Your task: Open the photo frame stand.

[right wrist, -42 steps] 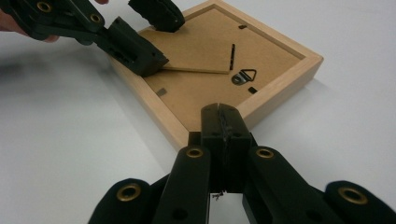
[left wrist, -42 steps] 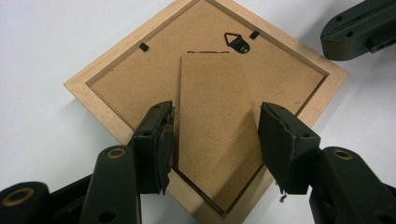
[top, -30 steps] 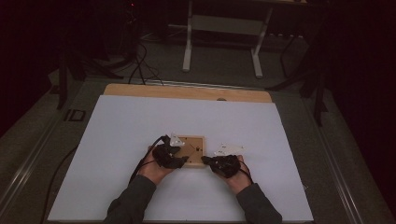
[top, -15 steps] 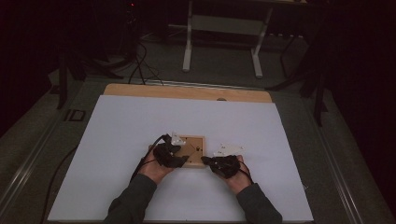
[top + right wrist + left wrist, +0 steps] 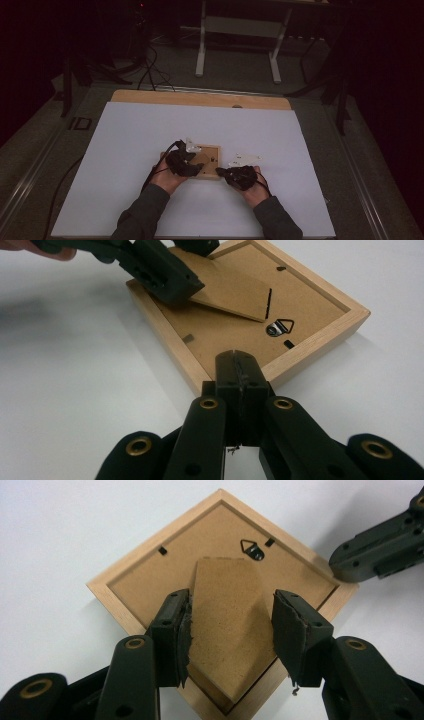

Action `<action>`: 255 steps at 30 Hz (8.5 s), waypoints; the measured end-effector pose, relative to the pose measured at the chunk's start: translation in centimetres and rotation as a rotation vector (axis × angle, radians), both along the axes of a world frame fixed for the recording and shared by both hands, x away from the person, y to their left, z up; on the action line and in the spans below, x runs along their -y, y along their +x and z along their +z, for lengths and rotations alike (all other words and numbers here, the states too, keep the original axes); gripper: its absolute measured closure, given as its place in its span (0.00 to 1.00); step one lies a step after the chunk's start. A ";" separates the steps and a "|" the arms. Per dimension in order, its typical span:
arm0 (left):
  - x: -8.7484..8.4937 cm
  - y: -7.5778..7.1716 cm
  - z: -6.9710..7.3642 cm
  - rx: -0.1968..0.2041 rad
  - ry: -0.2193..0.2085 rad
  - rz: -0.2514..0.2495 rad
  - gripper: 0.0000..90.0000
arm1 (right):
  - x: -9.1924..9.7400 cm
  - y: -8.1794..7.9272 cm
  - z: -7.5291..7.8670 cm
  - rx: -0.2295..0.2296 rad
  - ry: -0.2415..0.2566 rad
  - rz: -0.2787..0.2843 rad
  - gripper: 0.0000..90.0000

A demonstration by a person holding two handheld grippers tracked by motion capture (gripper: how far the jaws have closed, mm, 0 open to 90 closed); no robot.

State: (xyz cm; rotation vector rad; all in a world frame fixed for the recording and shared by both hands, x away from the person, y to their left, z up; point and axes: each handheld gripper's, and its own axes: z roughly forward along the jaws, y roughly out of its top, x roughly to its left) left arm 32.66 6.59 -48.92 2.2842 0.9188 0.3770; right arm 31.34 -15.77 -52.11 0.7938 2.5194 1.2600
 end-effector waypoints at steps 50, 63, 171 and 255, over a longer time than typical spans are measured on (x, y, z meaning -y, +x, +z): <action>0.2 0.5 0.9 -0.008 -0.023 0.005 0.48 | 0.0 0.1 0.0 0.001 0.003 0.006 1.00; -1.5 1.3 1.0 -0.110 -0.182 0.055 0.41 | 0.0 0.1 0.0 -0.001 0.008 0.006 1.00; -1.3 -2.1 -0.6 0.020 -0.215 0.017 0.63 | 1.9 3.7 2.5 -0.068 0.040 -0.101 0.58; 0.8 -1.1 -2.1 0.060 -0.163 -0.042 0.75 | 1.4 2.7 4.7 0.058 0.091 -0.094 0.64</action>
